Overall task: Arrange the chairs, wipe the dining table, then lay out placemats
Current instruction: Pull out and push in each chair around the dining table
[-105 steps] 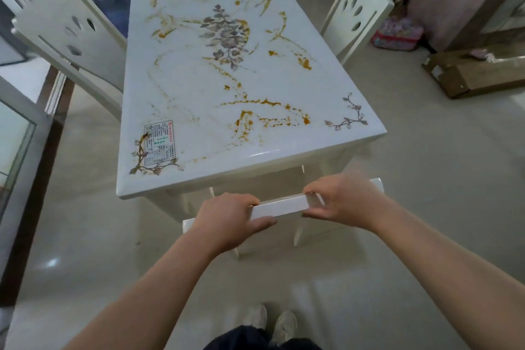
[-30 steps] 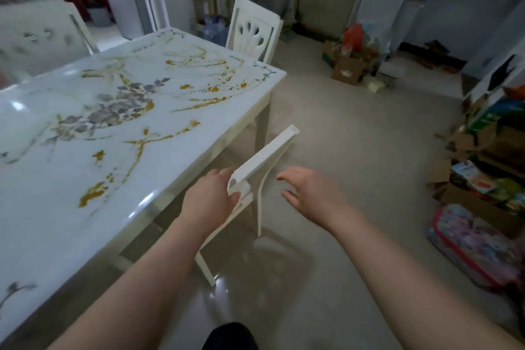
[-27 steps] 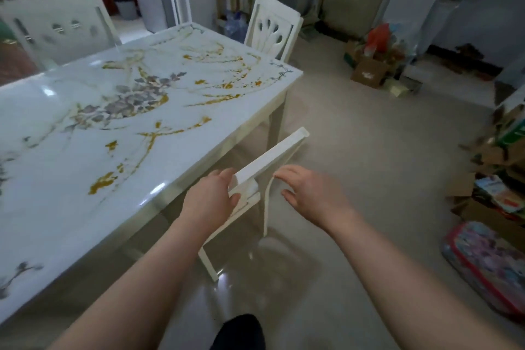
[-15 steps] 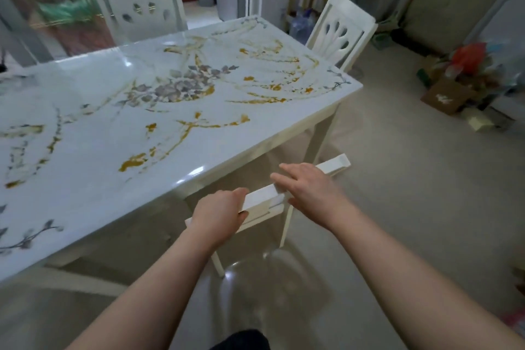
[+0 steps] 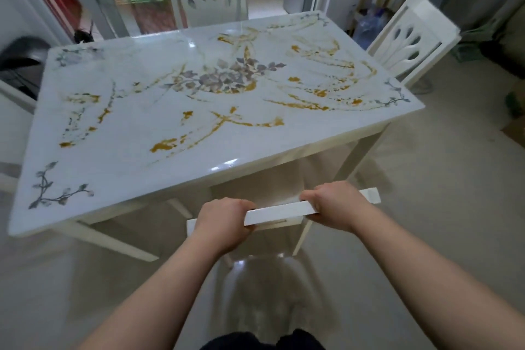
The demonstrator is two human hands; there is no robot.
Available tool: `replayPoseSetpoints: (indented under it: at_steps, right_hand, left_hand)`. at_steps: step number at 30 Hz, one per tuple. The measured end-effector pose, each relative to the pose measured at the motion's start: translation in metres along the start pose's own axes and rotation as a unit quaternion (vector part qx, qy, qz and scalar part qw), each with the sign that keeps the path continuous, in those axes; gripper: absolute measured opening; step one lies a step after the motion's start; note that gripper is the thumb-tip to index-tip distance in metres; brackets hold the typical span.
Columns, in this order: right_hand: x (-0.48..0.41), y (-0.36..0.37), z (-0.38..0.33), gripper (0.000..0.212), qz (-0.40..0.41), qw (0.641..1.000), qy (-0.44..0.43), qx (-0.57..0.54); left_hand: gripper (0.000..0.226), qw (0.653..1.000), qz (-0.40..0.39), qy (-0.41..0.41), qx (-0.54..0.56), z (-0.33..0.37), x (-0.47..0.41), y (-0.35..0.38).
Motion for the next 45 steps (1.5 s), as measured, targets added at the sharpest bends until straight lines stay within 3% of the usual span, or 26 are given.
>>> replayPoseSetpoints:
  at_steps: [6, 23, 45]
  right_hand:
    - [0.000, 0.002, -0.001, 0.028, 0.046, 0.995, -0.083, -0.003]
    - [-0.007, 0.007, -0.002, 0.024, 0.086, 0.985, -0.150, 0.010]
    - [-0.004, 0.002, 0.017, 0.020, 0.035, 0.983, -0.179, 0.019]
  left_hand:
    - [0.031, 0.999, 0.020, -0.037, -0.023, 0.006, 0.005, -0.003]
    - [0.036, 0.992, 0.056, -0.095, -0.059, 0.009, 0.010, -0.007]
    - [0.032, 0.989, 0.084, -0.118, -0.022, 0.026, 0.013, 0.005]
Point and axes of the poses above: each hand's wrist, its own x-axis away from the middle knuckle, its own y-axis out of the palm, z = x × y, the point moved 6 cm from there along -x, towards the middle knuckle, and after that the axes turned 8 degrees about y, right-handed, at the moved point
